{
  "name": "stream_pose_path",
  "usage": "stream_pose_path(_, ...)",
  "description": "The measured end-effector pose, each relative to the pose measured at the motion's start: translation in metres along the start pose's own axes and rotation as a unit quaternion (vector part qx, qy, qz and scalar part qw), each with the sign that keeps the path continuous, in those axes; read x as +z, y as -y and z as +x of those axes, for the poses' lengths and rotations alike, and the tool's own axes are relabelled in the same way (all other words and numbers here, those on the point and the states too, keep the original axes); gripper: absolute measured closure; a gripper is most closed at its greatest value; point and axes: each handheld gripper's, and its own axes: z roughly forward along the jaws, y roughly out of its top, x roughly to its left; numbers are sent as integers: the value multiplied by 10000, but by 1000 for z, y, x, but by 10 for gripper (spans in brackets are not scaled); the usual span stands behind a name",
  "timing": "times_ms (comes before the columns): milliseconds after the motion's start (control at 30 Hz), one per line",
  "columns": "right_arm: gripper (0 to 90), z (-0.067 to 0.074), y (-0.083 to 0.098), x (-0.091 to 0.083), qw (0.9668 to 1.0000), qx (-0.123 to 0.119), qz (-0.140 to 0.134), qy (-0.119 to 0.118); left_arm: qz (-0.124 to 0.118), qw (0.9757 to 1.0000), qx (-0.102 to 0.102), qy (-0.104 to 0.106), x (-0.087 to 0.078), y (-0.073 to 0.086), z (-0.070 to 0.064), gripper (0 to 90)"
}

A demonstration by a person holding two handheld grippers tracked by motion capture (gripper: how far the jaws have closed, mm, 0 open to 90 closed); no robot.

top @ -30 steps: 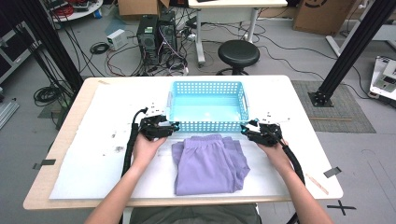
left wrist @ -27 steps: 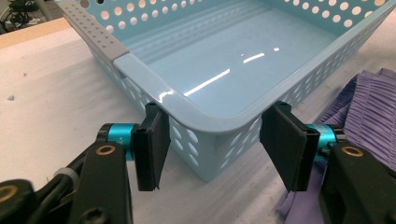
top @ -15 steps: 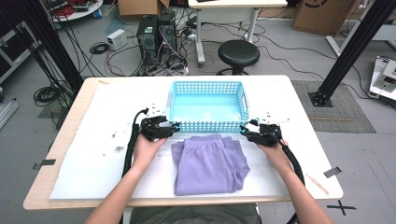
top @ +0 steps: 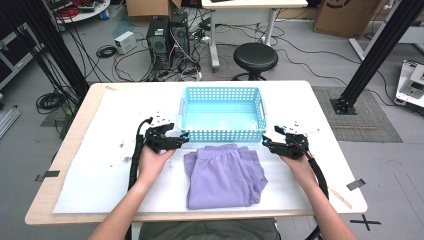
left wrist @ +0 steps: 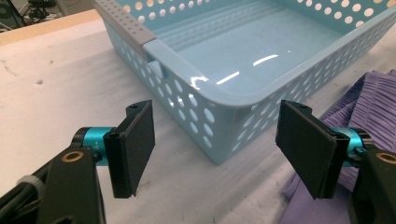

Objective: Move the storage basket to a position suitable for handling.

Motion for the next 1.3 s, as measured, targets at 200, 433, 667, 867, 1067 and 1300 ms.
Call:
stream_pose_path(200, 353, 3, 4, -7, 9998, 18, -115, 161, -208, 9997, 83, -32, -16, 9, 2, 284)
stream_pose_path(433, 351, 7, 10, -18, 9994, 133, -198, 234, -513, 9986, 122, 6, -34, 18, 3, 284)
stream_pose_path(667, 366, 18, 14, -24, 9994, 274, -216, 2, -335, 9979, 55, 546, -34, 24, -11, 289)
stream_pose_path(867, 399, 42, 11, -20, 9994, 82, -197, -277, -258, 9957, 250, 851, -23, 25, -38, 354)
stream_pose_path(1067, 424, 60, 10, -9, 9974, 125, 50, -712, 112, 9931, 31, 1165, -10, 26, -51, 387)
stream_pose_path(1300, 566, 86, 10, 5, 9929, -180, 475, -1074, 341, 9913, 180, 1258, 2, 25, -59, 553)
